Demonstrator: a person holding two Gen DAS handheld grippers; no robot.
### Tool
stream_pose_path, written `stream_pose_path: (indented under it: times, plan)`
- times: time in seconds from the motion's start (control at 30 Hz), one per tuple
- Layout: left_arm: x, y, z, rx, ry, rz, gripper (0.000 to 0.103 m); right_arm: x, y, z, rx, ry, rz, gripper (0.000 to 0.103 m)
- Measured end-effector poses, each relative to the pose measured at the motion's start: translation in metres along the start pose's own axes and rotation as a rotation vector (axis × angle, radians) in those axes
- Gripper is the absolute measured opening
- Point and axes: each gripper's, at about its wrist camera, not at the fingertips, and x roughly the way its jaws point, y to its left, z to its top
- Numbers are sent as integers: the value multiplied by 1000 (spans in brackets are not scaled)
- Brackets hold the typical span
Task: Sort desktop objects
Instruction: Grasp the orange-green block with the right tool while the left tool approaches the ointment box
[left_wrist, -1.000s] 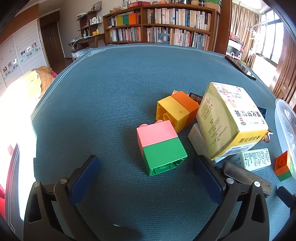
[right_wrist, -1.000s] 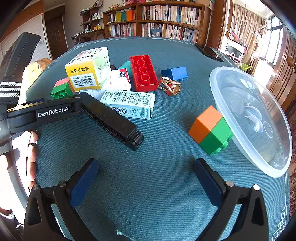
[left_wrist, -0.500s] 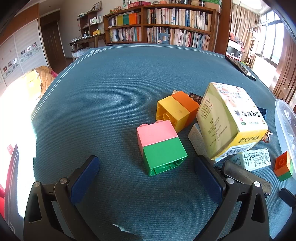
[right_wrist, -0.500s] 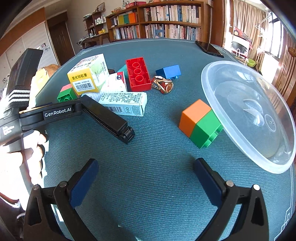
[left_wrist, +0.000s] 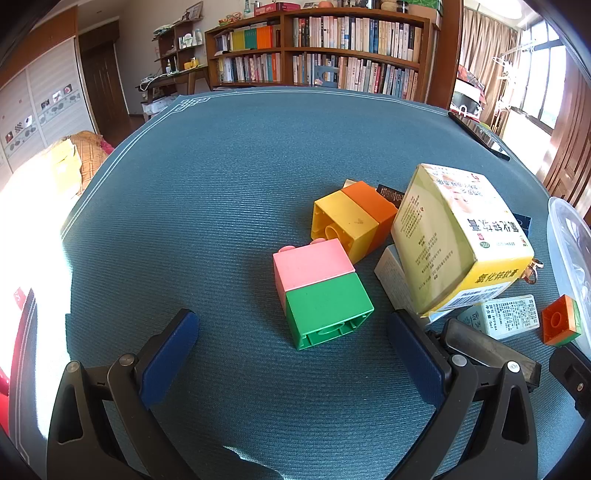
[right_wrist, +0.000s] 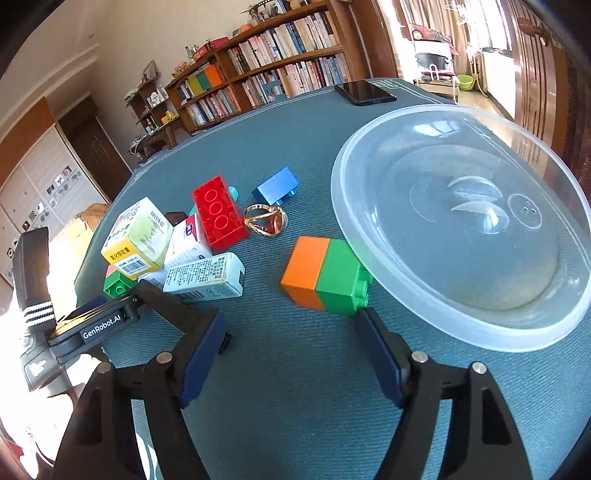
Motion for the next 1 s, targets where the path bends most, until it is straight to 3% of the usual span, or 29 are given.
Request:
stream_pose_path:
  times: [0.13,0.47,0.73,0.77,0.83,1.0]
  plan:
    - [0,0,0,0,0,0,103,1,0,5,48,-23,-17,74]
    - [-2,2,-1,-12,-6,-13,103,5,10,9,15,-67,-94,74]
    - [-27,23,-1,-126,-129,-62,103,6,8,10,16,-86,-114,74]
    - [-30,25,-1,-126,-141,-64,103,6,9,10,12,-86,-116,72]
    - [-36,26,1,-127,-170,-69,103,6,8,10,10,-84,-112,58]
    - [-52,20,5,-103,-236,-90,103,5,9,7,2,-94,-85,58]
